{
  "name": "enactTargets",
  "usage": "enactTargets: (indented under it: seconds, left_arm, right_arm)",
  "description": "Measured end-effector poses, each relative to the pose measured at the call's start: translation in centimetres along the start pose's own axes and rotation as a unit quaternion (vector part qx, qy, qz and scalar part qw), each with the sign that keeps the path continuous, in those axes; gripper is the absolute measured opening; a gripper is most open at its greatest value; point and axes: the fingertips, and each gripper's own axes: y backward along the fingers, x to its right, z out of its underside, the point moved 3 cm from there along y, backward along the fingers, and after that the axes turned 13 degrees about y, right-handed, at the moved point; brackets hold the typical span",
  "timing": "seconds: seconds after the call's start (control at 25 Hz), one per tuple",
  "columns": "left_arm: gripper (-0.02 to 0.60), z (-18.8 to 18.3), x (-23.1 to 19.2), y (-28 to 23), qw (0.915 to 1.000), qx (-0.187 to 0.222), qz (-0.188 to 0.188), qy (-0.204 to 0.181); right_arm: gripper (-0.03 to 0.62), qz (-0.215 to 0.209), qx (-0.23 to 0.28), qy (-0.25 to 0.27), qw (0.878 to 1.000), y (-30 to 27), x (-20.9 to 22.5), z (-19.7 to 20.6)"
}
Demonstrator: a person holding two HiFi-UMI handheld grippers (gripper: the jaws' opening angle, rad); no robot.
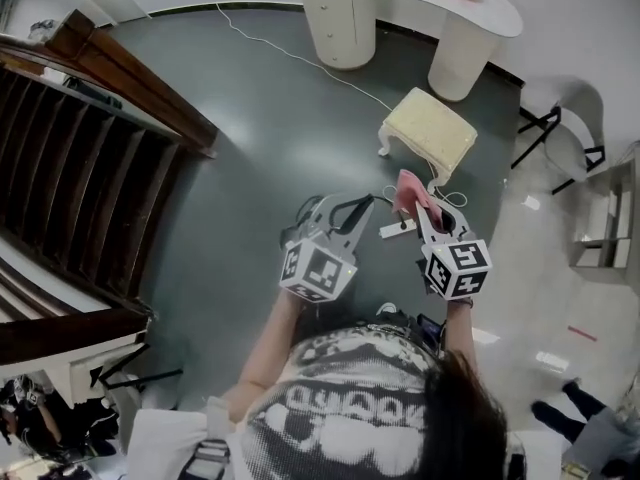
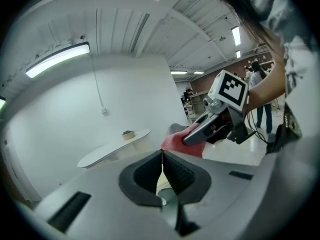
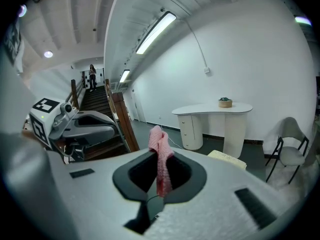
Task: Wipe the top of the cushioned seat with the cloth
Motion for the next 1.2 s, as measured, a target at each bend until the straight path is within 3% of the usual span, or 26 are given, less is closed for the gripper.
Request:
enactTargets:
  seconds: [0.28,0.52,1.2]
  left_arm:
    - [0.006,0.7,-11.5,-1.9,0.9996,0.006,0.028,0.001]
    - [0.007,2.1,-18.0,-2.5,0.9992,0.006,0.039,0.002]
    - [0.006,2.0,-20.2,-6.0,0.9956,0.022,0.091,0.009]
  right_arm:
    - [0.009,0.019,-0.022,-0.008,1.000,-10.4,0.0,-4.0]
    - [0.009,0.049,-0.031,-0.014,0.998,-15.1,0.5,-6.2]
    - [0.009,0.070,-0.054,-0.018,0.996,-18.3,1.9,-6.6]
